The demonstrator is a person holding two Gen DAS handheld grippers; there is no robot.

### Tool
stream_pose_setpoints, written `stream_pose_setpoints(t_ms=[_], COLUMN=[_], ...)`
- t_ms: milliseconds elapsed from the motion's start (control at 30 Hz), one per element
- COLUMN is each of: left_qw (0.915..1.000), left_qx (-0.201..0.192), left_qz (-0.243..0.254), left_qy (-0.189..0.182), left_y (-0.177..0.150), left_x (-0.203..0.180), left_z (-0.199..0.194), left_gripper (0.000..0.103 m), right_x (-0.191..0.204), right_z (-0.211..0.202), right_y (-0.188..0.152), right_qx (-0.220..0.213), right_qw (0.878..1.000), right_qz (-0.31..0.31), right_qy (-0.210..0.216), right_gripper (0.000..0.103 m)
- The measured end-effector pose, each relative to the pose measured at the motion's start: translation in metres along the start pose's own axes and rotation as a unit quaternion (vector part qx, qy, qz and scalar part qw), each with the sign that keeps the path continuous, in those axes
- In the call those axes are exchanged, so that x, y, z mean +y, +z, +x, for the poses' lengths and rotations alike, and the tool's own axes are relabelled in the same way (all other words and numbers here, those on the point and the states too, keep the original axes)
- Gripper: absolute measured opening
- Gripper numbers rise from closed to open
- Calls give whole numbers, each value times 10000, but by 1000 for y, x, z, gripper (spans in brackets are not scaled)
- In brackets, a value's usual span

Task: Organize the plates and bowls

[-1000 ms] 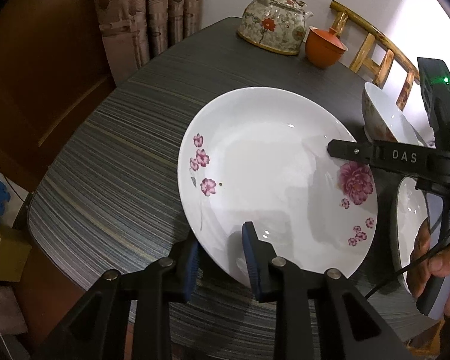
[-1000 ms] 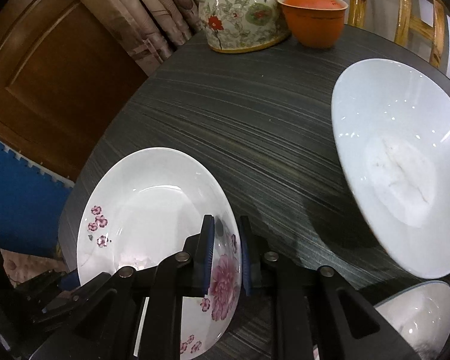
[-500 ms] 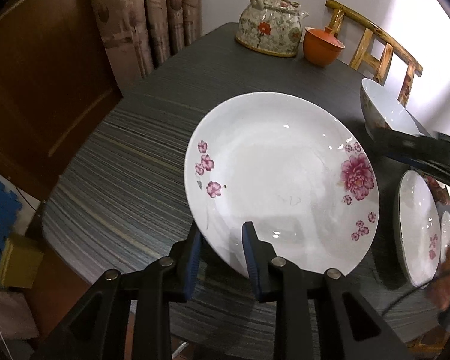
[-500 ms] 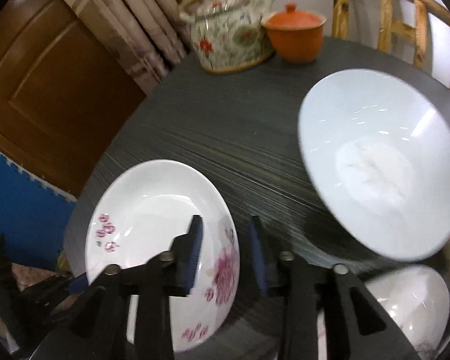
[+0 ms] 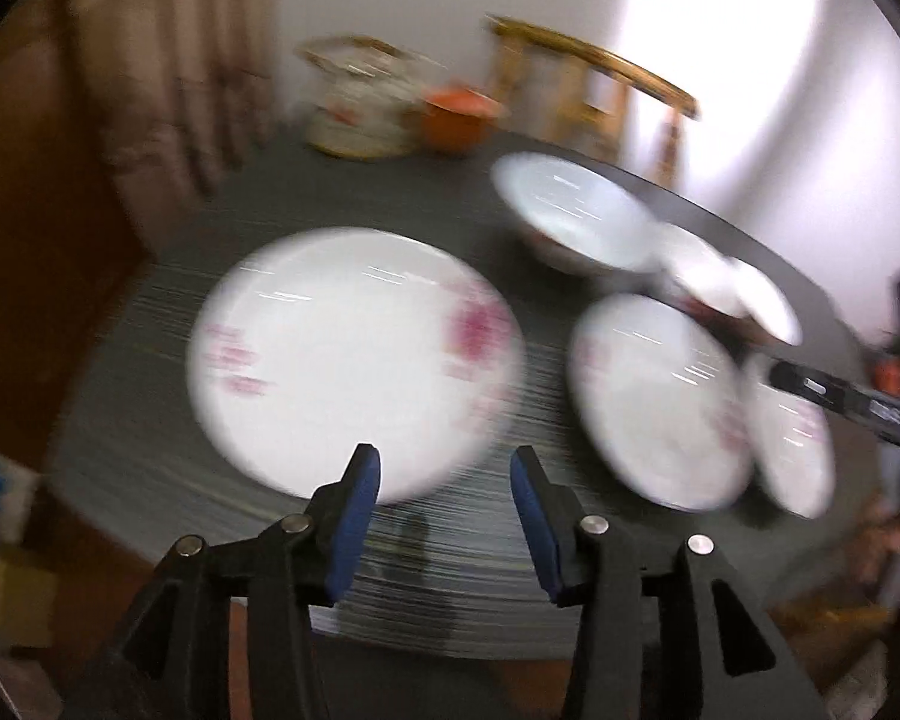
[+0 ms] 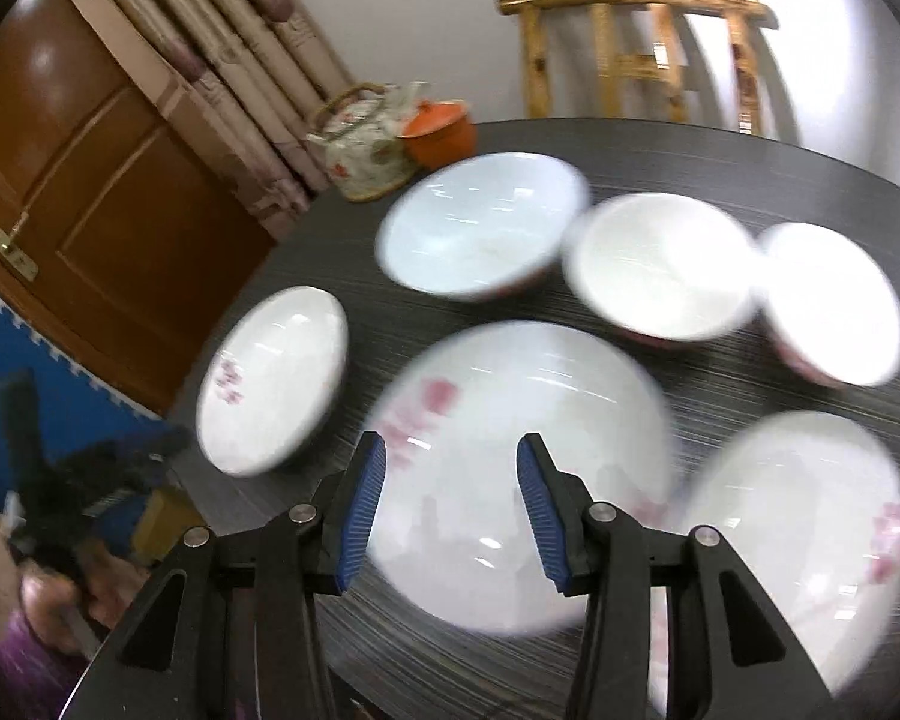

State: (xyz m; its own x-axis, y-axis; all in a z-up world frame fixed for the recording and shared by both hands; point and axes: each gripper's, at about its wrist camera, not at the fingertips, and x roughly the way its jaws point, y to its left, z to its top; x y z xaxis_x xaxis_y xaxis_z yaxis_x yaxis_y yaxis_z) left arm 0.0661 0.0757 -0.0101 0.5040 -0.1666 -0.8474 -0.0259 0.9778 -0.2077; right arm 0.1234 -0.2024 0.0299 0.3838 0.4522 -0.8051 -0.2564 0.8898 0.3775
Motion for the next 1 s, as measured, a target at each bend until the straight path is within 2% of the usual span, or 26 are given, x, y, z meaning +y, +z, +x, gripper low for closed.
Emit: stream_pose_setpoints(t_ms=[100,200,400,600,900,933,1000], left_qw=[9982,9953,9941,9910,9903,9904,9901], left_qx=[381,656,869,1054,975,981,1025], left_qz=[-27,-150,-221,-443,-503,-502,-469], left_qy=[-473,-693,-603,-693,-852,-836,-841], left_y=[2,4,5,3,2,2,2], left_x=[-22,-35,-48,-46,-48,-50,-52], left_z=[20,39,65,84,96,100,102], left_gripper=[46,46,46,46,46,44,22], right_x=[-28,-46,-65,-78,-72,-71,-69], right_z=[-8,-6,19,40,59,60,64], right_y=[1,6,19,20,21,20,19], right_qx=[139,209,395,603,857,886,977], right_qw=[9998,9996,9991,9981,9962,9960,9951], right_qz=[121,165,140,148,-14,-41,-101], right_qy=[-56,37,-94,-63,131,127,109], right_gripper=[44,44,44,44,39,37,31])
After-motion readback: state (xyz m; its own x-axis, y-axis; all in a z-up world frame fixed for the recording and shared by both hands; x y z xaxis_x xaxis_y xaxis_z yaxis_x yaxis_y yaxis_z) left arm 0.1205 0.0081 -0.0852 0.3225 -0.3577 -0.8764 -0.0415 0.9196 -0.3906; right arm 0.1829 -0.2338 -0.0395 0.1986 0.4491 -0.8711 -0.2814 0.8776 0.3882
